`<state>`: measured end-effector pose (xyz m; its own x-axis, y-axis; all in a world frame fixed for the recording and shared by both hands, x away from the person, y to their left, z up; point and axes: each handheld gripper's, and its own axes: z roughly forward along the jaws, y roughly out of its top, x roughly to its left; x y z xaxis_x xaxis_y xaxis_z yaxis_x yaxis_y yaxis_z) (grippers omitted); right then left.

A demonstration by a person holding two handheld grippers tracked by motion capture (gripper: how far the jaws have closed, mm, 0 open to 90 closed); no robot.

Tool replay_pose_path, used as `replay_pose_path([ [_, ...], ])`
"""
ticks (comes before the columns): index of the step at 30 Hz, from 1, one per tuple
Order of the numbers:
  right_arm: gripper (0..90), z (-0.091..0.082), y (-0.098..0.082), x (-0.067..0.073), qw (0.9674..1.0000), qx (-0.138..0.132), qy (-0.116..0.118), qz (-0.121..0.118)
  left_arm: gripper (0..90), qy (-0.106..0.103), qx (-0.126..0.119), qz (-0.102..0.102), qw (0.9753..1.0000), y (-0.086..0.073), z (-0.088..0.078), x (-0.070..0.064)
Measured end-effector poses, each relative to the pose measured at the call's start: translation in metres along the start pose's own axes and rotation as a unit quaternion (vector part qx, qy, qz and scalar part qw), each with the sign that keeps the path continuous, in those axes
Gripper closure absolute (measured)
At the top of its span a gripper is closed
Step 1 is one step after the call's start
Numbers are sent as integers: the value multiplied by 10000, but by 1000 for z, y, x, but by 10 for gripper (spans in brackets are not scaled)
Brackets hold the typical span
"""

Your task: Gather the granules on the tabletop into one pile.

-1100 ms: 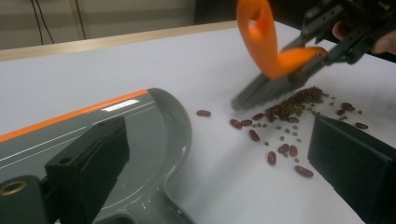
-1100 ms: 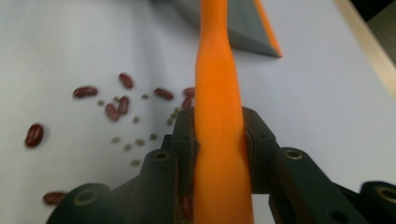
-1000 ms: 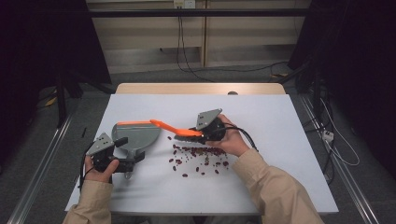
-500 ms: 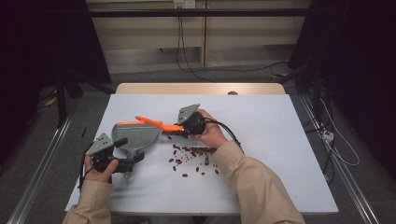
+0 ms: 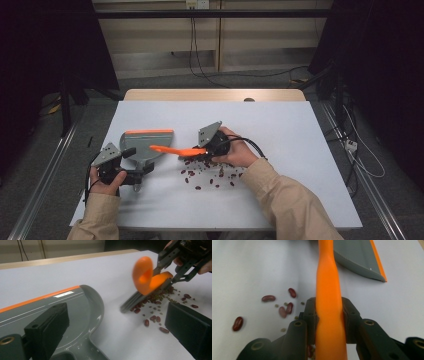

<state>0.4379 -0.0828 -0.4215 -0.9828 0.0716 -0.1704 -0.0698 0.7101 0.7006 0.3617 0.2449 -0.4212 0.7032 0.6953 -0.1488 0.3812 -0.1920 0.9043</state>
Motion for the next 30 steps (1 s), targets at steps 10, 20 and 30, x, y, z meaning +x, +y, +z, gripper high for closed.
replay_pose_path([
  [10,714,-13,-5,16,9999,-71,72,102,53,-12,36,32,10000,0,1,-1],
  [20,714,-40,-9,2,9979,-330,-473,306,53,-28,58,41,10000,0,3,-2],
  [30,715,-62,-55,-10,9921,149,-1112,565,53,-33,53,44,10000,0,3,-2],
])
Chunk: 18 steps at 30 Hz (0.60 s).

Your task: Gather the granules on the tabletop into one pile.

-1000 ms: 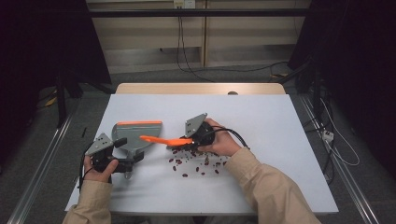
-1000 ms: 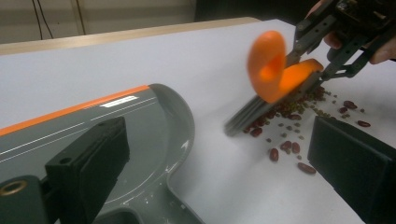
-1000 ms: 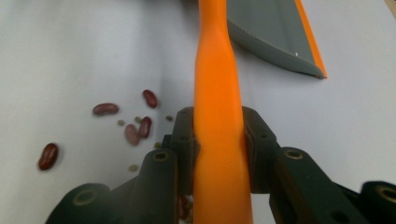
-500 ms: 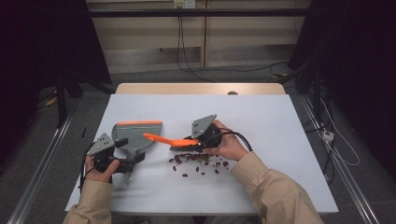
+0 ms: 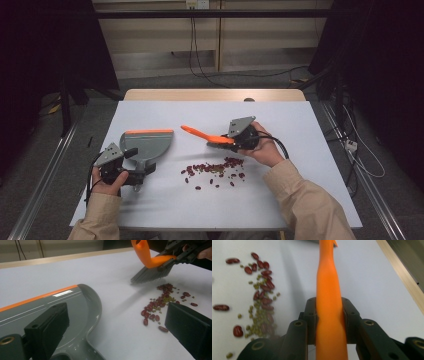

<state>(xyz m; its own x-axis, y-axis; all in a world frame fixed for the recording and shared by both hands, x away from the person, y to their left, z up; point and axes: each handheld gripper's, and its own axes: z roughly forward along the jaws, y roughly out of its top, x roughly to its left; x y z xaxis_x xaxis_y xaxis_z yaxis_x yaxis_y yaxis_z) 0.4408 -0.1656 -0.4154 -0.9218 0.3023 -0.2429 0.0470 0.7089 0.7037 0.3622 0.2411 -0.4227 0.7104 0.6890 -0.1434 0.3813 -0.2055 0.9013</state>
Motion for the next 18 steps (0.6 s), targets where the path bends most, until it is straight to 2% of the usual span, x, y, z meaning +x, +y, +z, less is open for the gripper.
replay_pose_path([
  [2,715,-1,-8,0,9999,101,5,70,53,-4,14,0,10000,0,1,0],
  [4,715,-3,-12,4,9998,-12,88,187,53,-6,27,15,10000,0,1,0],
  [7,712,-5,-14,15,9999,-22,138,78,53,-6,36,14,10000,0,1,-1],
  [12,713,-11,-15,27,9995,-126,262,107,53,2,48,23,10000,0,1,-1],
  [18,713,-16,-13,40,9993,-143,348,-14,53,3,34,32,10000,0,1,-2],
])
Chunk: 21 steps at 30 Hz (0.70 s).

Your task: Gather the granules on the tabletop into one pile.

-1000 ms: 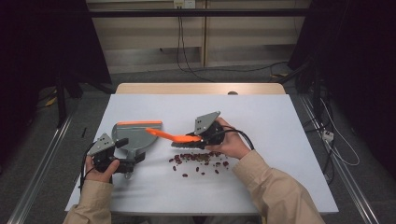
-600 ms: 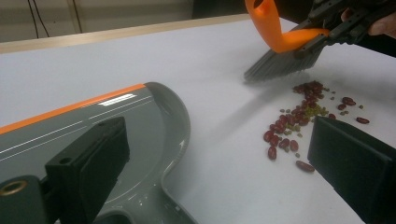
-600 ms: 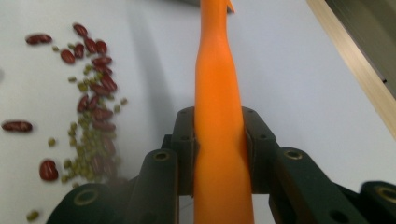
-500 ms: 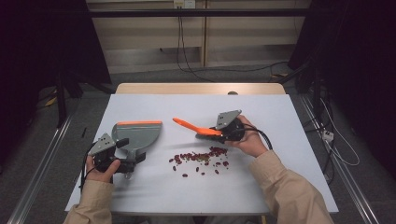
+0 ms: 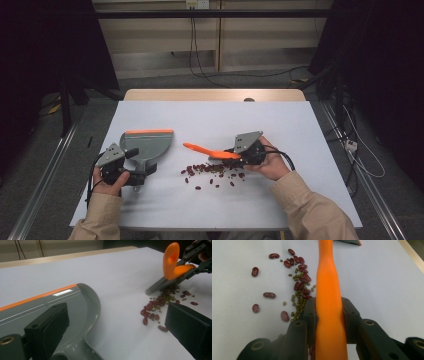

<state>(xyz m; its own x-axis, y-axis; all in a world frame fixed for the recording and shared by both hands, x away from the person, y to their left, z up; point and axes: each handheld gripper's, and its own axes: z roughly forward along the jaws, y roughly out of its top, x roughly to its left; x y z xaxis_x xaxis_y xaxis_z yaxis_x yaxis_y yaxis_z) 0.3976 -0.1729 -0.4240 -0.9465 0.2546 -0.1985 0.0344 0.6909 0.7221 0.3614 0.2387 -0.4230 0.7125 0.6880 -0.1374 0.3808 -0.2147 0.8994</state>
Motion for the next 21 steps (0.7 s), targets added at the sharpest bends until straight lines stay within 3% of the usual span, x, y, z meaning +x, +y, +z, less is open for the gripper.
replay_pose_path([
  [7,715,-3,2,2,9999,-132,-31,108,53,10,-12,24,10000,0,-1,0],
  [10,715,-5,4,1,9995,-213,-182,127,53,12,-8,-1,10000,0,0,0],
  [14,714,-11,7,-3,9976,-431,-348,414,53,7,1,12,10000,0,0,0],
  [18,714,-17,12,-4,9909,-716,-510,1023,53,15,16,28,10000,0,0,0],
  [21,714,-20,18,-2,9820,-909,-619,1535,52,17,13,50,10000,0,1,-1],
])
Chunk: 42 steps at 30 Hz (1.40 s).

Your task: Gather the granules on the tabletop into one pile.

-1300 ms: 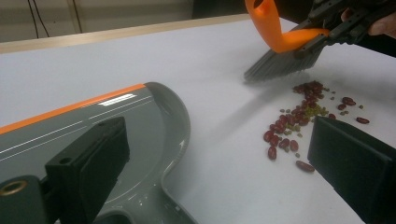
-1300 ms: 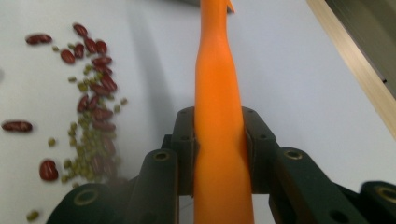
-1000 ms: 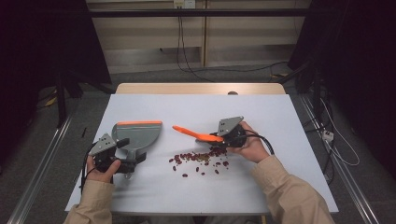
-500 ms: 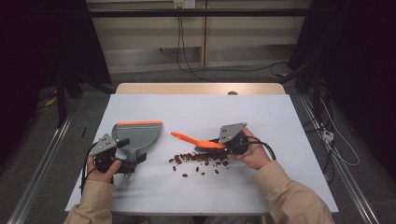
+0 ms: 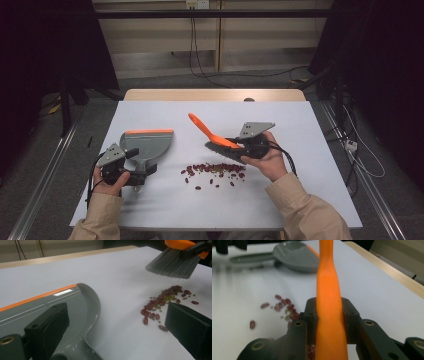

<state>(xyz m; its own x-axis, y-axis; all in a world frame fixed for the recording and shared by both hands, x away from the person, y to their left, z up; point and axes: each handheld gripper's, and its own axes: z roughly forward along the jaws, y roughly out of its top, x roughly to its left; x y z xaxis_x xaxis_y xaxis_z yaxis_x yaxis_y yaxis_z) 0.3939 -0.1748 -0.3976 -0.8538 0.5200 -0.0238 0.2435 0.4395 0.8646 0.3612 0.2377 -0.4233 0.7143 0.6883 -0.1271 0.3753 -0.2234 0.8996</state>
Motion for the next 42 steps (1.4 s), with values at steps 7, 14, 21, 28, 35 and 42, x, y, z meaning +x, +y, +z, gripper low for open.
replay_pose_path([
  [7,714,8,8,11,9948,-85,-279,978,53,7,11,15,10000,0,0,0],
  [14,714,22,12,25,9849,-300,-243,1689,53,-6,16,31,10000,0,0,0],
  [21,714,32,14,34,9790,-267,-172,2012,53,2,25,31,10000,0,-1,0],
  [28,714,37,16,42,9751,-308,-111,2195,53,-18,31,44,10000,0,1,-1],
  [35,714,44,18,48,9701,-327,-46,2406,53,-8,23,41,10000,0,0,0],
  [42,714,55,20,60,9674,-238,76,2522,53,-3,21,25,10000,0,0,1],
])
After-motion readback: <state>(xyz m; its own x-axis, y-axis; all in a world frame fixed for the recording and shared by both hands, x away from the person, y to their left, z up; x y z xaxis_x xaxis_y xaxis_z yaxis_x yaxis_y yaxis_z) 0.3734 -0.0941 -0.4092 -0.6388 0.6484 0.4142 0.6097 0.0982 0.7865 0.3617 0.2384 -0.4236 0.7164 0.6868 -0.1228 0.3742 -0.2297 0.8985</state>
